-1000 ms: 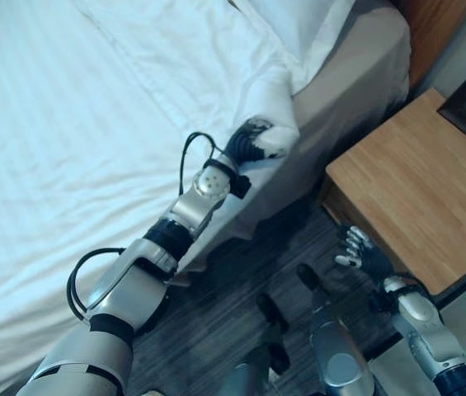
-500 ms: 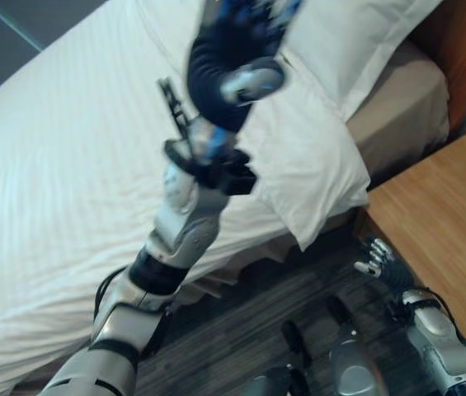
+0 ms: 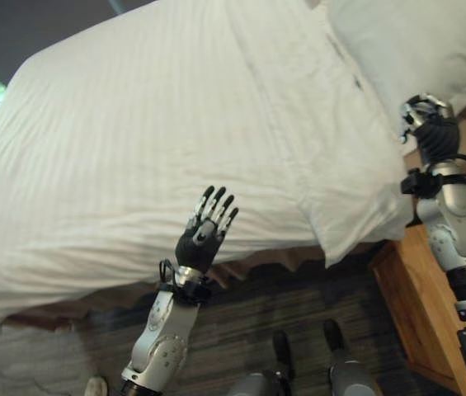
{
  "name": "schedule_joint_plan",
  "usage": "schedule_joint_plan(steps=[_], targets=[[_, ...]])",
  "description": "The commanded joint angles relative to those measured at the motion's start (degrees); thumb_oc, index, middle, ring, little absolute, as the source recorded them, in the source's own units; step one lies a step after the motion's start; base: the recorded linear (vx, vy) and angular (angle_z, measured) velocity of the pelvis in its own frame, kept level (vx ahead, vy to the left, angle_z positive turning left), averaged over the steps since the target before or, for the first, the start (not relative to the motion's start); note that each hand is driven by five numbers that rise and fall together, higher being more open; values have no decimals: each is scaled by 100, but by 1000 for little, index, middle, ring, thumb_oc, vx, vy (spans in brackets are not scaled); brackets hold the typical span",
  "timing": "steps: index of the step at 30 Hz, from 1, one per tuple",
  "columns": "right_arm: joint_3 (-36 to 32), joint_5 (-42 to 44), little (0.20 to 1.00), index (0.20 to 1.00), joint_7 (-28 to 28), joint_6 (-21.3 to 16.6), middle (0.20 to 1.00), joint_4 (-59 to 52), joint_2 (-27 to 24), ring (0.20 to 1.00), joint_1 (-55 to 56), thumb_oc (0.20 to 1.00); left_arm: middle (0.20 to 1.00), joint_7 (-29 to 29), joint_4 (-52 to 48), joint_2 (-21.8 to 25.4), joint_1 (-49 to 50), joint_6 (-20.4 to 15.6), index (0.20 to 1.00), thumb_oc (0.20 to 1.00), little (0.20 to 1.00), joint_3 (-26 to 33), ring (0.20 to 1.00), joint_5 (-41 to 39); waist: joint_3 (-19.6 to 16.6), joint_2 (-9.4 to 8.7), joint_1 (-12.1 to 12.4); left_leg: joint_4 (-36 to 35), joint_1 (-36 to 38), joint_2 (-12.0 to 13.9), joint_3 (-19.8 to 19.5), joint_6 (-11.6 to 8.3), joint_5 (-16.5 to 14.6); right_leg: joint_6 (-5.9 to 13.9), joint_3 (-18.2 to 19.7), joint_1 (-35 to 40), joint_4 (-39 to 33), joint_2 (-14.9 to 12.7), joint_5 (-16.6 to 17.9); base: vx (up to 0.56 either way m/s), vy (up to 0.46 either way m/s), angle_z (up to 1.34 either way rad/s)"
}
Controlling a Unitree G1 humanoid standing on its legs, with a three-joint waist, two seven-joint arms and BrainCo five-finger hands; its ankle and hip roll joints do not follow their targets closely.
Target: Making the bed.
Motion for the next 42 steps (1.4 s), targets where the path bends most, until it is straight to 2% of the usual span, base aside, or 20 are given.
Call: schedule_joint_plan(steps=[1, 2, 6, 8, 11, 16, 20, 25, 32, 34, 36, 42], targets=[[157, 351, 200, 200, 39, -189, 200, 365, 40, 200, -587, 200, 1000, -158, -27, -8, -246, -81, 1000, 1000, 1000, 126, 1000, -301, -247, -179, 24, 45, 190, -82, -210, -348, 112, 243, -139, 364, -497, -281, 98, -28, -5, 8], [248, 553, 200, 200, 20, -175, 200, 736, 256, 200, -963, 200, 1000, -107, 15, 9, -149, -86, 1000, 1000, 1000, 139, 1000, -282, -246, -170, 135, 45, 147, -88, -257, -355, 145, 226, -186, 346, -497, -275, 102, -28, -5, 7], [288, 778, 200, 200, 3, -160, 200, 1279, 463, 200, -1347, 200, 1000, -82, 51, -22, -49, -67, 1000, 1000, 1000, 140, 1000, -357, -231, -140, 229, 45, 101, -84, -319, -375, 184, 208, -262, 334, -497, -274, 102, -12, -8, 12], [139, 1228, 200, 200, -60, -207, 200, 1969, 637, 200, -1782, 200, 1000, -47, 64, 1, -11, -95, 1000, 1000, 1000, 150, 1000, -398, -215, -68, 346, 45, 36, -90, -402, -395, 221, 191, -338, 312, -497, -268, 87, -14, -11, 13], [120, 1293, 200, 200, -13, -194, 200, 2311, 602, 200, -2044, 200, 1000, -73, 76, 22, 43, -128, 1000, 1000, 1000, 222, 1000, -434, -202, -46, 390, 45, -14, -95, -430, -403, 239, 187, -358, 263, -497, -272, 96, -20, -12, 7], [152, 1502, 200, 200, 98, -12, 200, 3517, 591, 200, -2570, 200, 1000, -27, 280, 10, -4, -205, 1000, 1000, 1000, 146, 1000, -437, -177, 69, 574, 45, -151, -111, -424, -431, 305, 190, -359, 102, -497, -280, 127, -17, -11, 7], [-61, 1749, 200, 200, 164, 116, 200, 4508, 332, 200, -2851, 200, 1000, -79, 246, 32, -113, -235, 1000, 1000, 1000, 18, 1000, -411, -121, 281, 731, 45, -330, -171, -469, -456, 378, 211, -390, -91, -497, -322, 145, -22, -11, 1], [-427, 2073, 200, 200, 247, 232, 200, 5091, 240, 200, -2594, 200, 1000, -103, 289, -107, -22, -197, 1000, 1000, 1000, -96, 1000, -375, -30, 453, 815, 45, -431, -195, -445, -478, 414, 245, -405, -208, -497, -349, 146, 0, 0, 0], [-776, 2258, 200, 200, 361, 346, 200, 5372, 512, 200, -1784, 200, 1000, -141, 237, -212, 19, -169, 1000, 1000, 1000, -172, 1000, -252, 92, 603, 753, 45, -475, -194, -338, -494, 424, 268, -364, -293, -497, -366, 154, 13, -4, -7], [-972, 2395, 200, 200, 527, 374, 200, 5319, 766, 200, -1132, 200, 1000, -206, 251, -321, 55, -109, 1000, 1000, 1000, -197, 1000, -112, 194, 653, 606, 45, -471, -196, -277, -491, 402, 284, -309, -311, -497, -358, 155, 24, 11, -12], [-1046, 2430, 200, 200, 576, 364, 200, 5284, 837, 200, -875, 200, 1000, -226, 261, -329, 101, -91, 1000, 1000, 1000, -180, 1000, -99, 200, 658, 568, 45, -462, -197, -252, -486, 392, 286, -292, -313, -497, -359, 154, 23, 13, -6], [-1546, 2855, 200, 200, 762, 211, 200, 4980, 1215, 200, 508, 200, 1000, -202, 315, -486, 208, -127, 1000, 1000, 1000, 54, 1000, -92, 338, 683, 238, 45, -441, -213, -146, -482, 335, 291, -220, -347, -497, -371, 139, 26, 11, -14]])
